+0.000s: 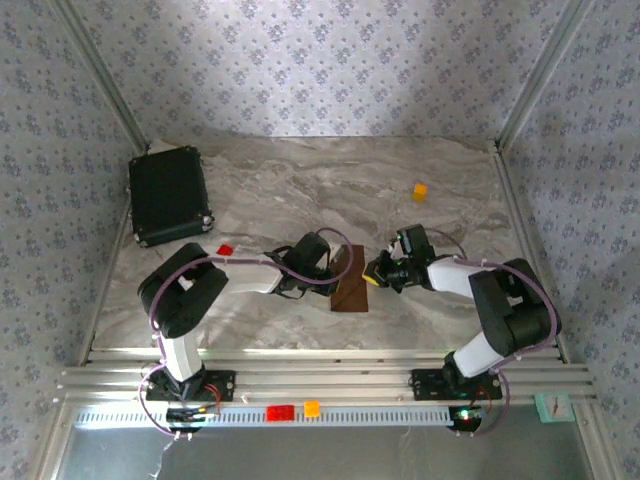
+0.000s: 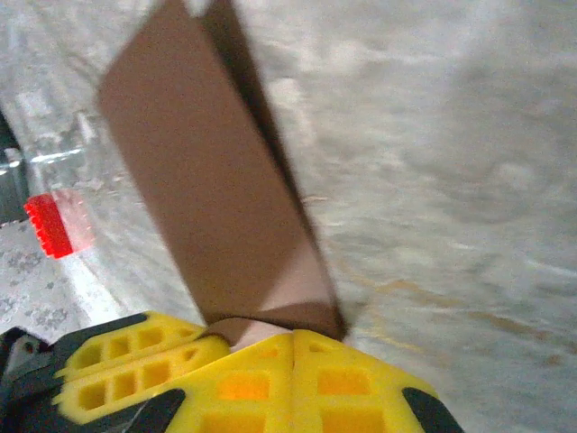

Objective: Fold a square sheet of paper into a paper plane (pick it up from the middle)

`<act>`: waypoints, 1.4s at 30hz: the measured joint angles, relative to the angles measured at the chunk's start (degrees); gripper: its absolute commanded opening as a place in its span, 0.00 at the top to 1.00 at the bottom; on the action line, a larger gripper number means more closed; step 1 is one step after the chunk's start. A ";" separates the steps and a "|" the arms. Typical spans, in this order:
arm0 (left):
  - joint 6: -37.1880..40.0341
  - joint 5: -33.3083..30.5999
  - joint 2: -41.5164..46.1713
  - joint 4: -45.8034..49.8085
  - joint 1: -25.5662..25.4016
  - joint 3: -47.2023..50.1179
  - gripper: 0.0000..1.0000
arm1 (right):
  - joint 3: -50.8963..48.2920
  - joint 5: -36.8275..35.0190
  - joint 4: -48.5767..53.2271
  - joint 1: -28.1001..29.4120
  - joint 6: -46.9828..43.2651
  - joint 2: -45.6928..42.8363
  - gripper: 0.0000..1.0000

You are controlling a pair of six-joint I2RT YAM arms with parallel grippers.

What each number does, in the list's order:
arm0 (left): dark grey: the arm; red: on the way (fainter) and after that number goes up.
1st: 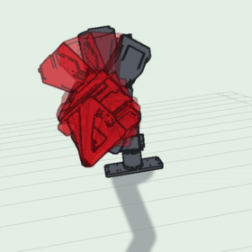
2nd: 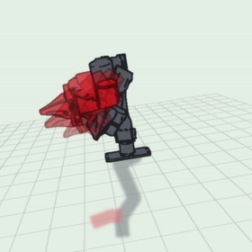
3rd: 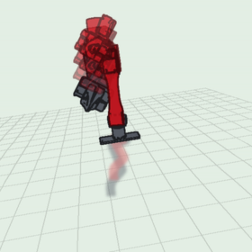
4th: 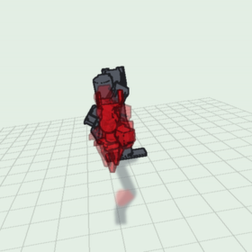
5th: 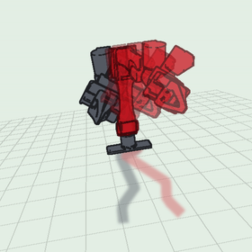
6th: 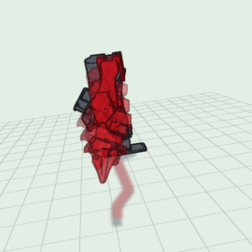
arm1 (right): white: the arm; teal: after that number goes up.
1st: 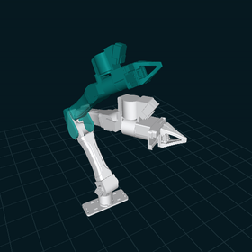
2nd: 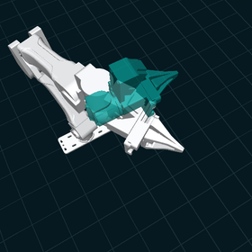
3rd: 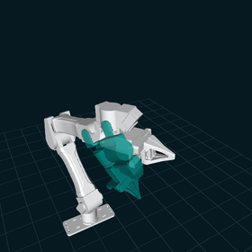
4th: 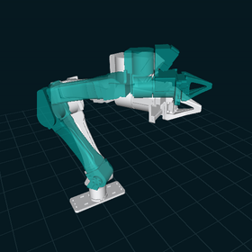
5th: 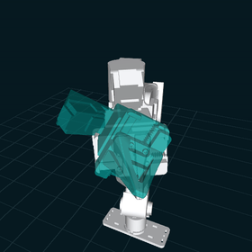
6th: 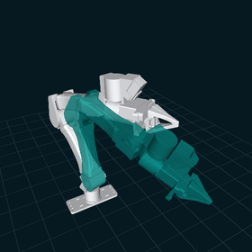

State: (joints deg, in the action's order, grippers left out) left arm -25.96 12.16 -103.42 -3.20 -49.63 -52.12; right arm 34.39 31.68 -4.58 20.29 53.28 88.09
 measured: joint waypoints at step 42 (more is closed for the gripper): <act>0.02 0.00 0.17 -0.02 0.00 0.22 1.00 | 2.08 -1.62 2.62 5.18 -2.08 4.04 1.00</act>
State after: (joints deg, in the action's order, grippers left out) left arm -25.93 12.16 -103.24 -3.22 -49.63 -51.90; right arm 36.47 30.06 -1.96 25.47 51.20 92.14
